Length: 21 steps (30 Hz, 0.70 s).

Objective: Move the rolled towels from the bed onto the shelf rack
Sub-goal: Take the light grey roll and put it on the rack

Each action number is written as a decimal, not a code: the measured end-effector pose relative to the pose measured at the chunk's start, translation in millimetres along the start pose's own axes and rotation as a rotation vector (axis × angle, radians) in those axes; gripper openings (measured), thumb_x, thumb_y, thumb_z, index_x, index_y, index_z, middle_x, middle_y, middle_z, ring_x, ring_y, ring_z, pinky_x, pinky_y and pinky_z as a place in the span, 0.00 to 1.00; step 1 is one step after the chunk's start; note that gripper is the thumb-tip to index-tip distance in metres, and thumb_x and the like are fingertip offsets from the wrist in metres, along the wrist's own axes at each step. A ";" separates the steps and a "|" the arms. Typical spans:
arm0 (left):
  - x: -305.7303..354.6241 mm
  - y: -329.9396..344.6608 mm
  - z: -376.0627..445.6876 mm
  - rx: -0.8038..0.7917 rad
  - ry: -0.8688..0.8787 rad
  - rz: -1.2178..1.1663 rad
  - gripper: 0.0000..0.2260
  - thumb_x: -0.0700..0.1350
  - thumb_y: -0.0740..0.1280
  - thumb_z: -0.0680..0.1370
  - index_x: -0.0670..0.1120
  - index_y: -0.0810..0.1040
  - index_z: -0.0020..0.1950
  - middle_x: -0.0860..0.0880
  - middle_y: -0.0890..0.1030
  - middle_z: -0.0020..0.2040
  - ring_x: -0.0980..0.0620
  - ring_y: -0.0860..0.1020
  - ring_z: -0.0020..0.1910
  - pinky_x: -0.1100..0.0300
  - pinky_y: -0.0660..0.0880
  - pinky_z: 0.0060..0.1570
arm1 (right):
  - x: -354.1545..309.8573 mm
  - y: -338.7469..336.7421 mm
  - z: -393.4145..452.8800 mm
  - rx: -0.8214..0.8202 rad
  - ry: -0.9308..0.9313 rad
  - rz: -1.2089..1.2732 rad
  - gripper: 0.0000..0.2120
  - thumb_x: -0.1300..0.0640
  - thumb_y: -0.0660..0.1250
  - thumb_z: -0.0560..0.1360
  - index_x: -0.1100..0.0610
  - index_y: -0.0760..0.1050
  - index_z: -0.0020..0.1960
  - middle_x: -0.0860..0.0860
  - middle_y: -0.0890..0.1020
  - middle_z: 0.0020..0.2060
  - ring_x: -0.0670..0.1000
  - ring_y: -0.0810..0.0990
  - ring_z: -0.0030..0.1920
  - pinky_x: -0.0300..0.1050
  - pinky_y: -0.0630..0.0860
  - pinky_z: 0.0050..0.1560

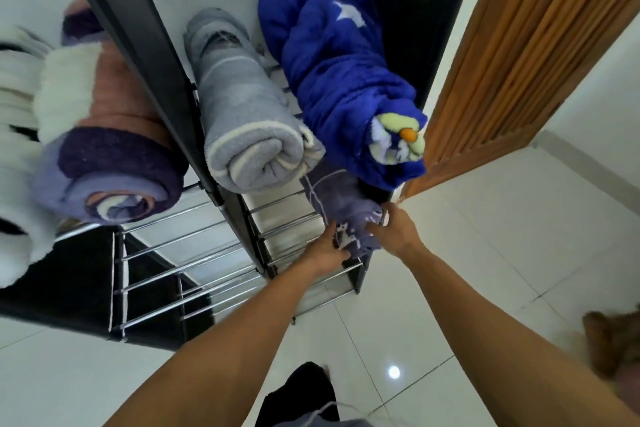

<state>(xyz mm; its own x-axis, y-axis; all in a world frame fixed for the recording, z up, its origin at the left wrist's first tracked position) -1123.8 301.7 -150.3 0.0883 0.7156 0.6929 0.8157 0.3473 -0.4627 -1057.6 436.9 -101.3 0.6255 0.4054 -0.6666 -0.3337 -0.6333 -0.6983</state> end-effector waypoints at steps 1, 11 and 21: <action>0.9 2.6 -7.5 -0.003 0.008 0.017 0.34 0.49 0.67 0.75 0.58 0.54 0.77 0.49 0.76 0.66 0.46 0.76 0.63 0.59 0.72 0.56 | 13.9 -3.7 -12.4 -0.011 0.060 0.039 0.26 0.53 0.68 0.74 0.60 0.68 0.68 0.59 0.76 0.64 0.60 0.75 0.62 0.44 0.69 0.52; 19.7 97.4 -104.4 -0.117 0.014 0.222 0.28 0.45 0.66 0.76 0.49 0.62 0.74 0.44 0.74 0.68 0.44 0.74 0.65 0.57 0.71 0.62 | 172.9 -39.1 -187.8 0.031 0.412 0.367 0.28 0.51 0.70 0.74 0.59 0.65 0.70 0.61 0.72 0.67 0.59 0.74 0.65 0.49 0.70 0.62; 78.2 268.4 -205.2 -0.474 0.260 0.619 0.24 0.55 0.65 0.76 0.47 0.70 0.70 0.44 0.74 0.68 0.45 0.76 0.64 0.56 0.72 0.61 | 324.8 -90.7 -419.6 0.423 0.750 0.670 0.17 0.56 0.70 0.72 0.60 0.75 0.58 0.55 0.81 0.43 0.55 0.79 0.46 0.51 0.76 0.51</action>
<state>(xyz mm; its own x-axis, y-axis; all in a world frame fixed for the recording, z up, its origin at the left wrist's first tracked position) -780.7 326.5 -106.8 0.6836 0.5105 0.5216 0.7257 -0.3987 -0.5608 -528.3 349.4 -145.0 0.4491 -0.5336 -0.7167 -0.8929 -0.2396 -0.3811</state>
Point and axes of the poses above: each hand's wrist, its own z-axis towards the middle knuckle, its own y-axis out of the palm, x = y × z, the point moved 8 cm from there along z, towards the middle knuckle
